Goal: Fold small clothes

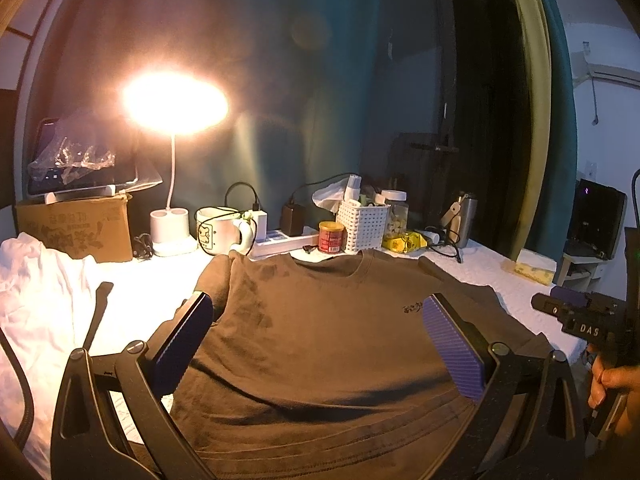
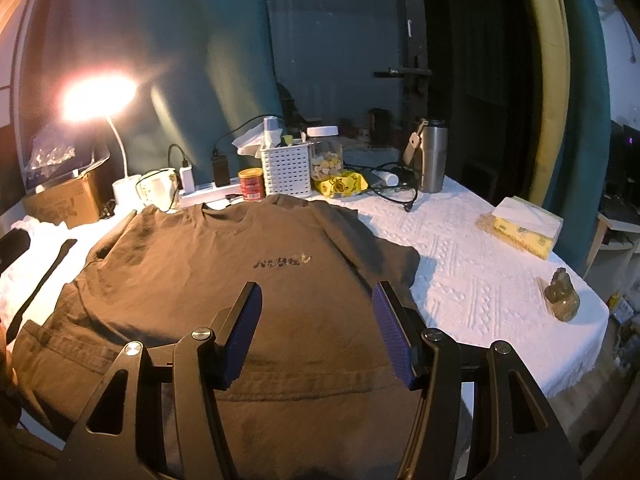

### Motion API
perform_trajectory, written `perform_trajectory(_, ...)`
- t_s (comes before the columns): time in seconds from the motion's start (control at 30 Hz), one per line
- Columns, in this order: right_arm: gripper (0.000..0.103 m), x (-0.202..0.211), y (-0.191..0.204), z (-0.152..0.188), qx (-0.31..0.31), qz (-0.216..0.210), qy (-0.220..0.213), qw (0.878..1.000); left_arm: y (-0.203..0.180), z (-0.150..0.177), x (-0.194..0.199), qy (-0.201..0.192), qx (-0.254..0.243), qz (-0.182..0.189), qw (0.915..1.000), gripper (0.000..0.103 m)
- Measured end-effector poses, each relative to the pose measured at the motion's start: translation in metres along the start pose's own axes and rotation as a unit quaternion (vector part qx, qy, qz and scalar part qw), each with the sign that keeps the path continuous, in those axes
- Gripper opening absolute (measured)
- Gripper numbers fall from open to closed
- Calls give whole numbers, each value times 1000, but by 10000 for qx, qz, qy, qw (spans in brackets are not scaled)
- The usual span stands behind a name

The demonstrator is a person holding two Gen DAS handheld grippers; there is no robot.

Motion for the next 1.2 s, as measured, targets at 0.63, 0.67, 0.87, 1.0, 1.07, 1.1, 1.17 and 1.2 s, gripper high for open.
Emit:
perform_trajectory(0.63, 61, -58, -35, -18, -190, 81, 370, 9991, -14, -13, -56, 492, -143, -118, 9986, 103)
perform_trajectory(0.67, 61, -61, -38, -19, -207, 82, 383, 9990, -15, -14, -59, 510, -159, -128, 9985, 103)
perform_trajectory(0.87, 61, -78, -57, -26, -275, 74, 448, 9986, -22, -20, -76, 585, -197, -189, 9979, 103)
perform_trajectory(1.0, 61, -93, -74, -27, -426, 40, 599, 9973, -27, -24, -87, 626, -269, -268, 9973, 103)
perform_trajectory(1.07, 61, -100, -84, -27, -505, 13, 672, 9965, -28, -27, -92, 593, -266, -350, 9973, 103)
perform_trajectory(1.1, 61, -105, -89, -28, -513, 16, 705, 9962, -29, -29, -94, 593, -244, -374, 9972, 103)
perform_trajectory(1.17, 61, -114, -97, -28, -529, 1, 758, 9957, -31, -29, -101, 648, -213, -425, 9968, 103)
perform_trajectory(1.2, 61, -119, -102, -28, -557, -37, 789, 9953, -32, -29, -105, 680, -212, -453, 9964, 103)
Point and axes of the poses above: each gripper's, at about its wrist camera, not at the fingertips, and x roughly against the way its jaws point, y to its left, z to its underside, the point moved 5 cm from there along -x, roughly the way its jaws point, and after that the axes turned 7 degrees about x, right-handed, at the moved point
